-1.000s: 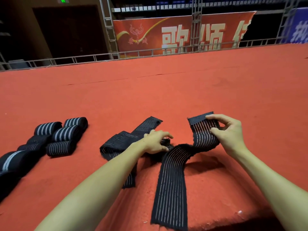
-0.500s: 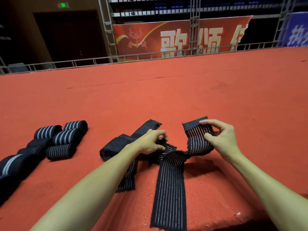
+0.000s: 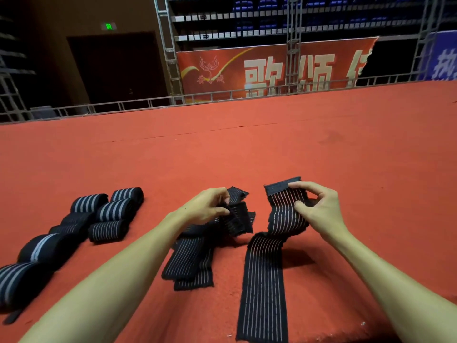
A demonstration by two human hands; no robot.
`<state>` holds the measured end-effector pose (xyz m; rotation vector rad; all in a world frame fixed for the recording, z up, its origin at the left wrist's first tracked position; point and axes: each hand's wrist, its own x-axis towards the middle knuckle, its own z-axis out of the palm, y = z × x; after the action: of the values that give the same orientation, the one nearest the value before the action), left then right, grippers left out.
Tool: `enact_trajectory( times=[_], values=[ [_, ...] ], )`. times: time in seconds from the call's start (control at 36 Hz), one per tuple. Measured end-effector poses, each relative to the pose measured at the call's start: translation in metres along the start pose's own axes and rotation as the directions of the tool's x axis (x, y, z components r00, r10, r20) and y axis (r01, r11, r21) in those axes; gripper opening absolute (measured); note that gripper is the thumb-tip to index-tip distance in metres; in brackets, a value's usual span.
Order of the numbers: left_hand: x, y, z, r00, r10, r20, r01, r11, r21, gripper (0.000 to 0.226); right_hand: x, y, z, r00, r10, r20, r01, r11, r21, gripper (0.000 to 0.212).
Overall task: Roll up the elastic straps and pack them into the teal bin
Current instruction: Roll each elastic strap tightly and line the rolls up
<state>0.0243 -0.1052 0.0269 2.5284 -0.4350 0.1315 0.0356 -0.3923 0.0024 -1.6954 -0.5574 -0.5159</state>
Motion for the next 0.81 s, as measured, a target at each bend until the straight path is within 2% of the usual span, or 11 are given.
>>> enact_trajectory(
  times=[0.17, 0.28, 0.44, 0.58, 0.69, 0.81],
  values=[
    [-0.015, 0.001, -0.024, 0.999, -0.023, -0.045, 0.023, 1.000, 0.000, 0.031, 0.000, -0.020, 0.018, 1.000, -0.010, -0.024, 0.010, 1.000, 0.006, 0.054],
    [-0.026, 0.007, -0.039, 0.993, -0.006, -0.118, 0.005, 1.000, -0.007, 0.021, 0.001, -0.029, 0.032, 0.999, -0.011, -0.042, 0.013, 0.999, 0.043, 0.057],
    [-0.050, 0.020, -0.060, 0.975, 0.006, -0.221, -0.042, 0.986, -0.159, 0.016, 0.003, -0.054, 0.062, 0.997, -0.054, -0.059, 0.058, 0.996, 0.060, 0.051],
    [-0.070, 0.019, -0.073, 0.973, -0.040, -0.227, -0.024, 0.963, -0.270, 0.017, 0.010, -0.065, 0.086, 0.993, -0.090, -0.075, 0.091, 0.996, 0.018, 0.048],
    [-0.085, 0.017, -0.076, 0.968, -0.084, -0.235, -0.005, 0.935, -0.353, 0.016, 0.008, -0.077, 0.103, 0.994, -0.112, -0.009, 0.113, 0.992, 0.048, 0.047],
    [-0.096, 0.016, -0.074, 0.963, -0.101, -0.251, -0.012, 0.910, -0.414, 0.016, 0.002, -0.083, 0.118, 0.988, -0.131, 0.085, 0.125, 0.990, 0.069, 0.057]
  ],
)
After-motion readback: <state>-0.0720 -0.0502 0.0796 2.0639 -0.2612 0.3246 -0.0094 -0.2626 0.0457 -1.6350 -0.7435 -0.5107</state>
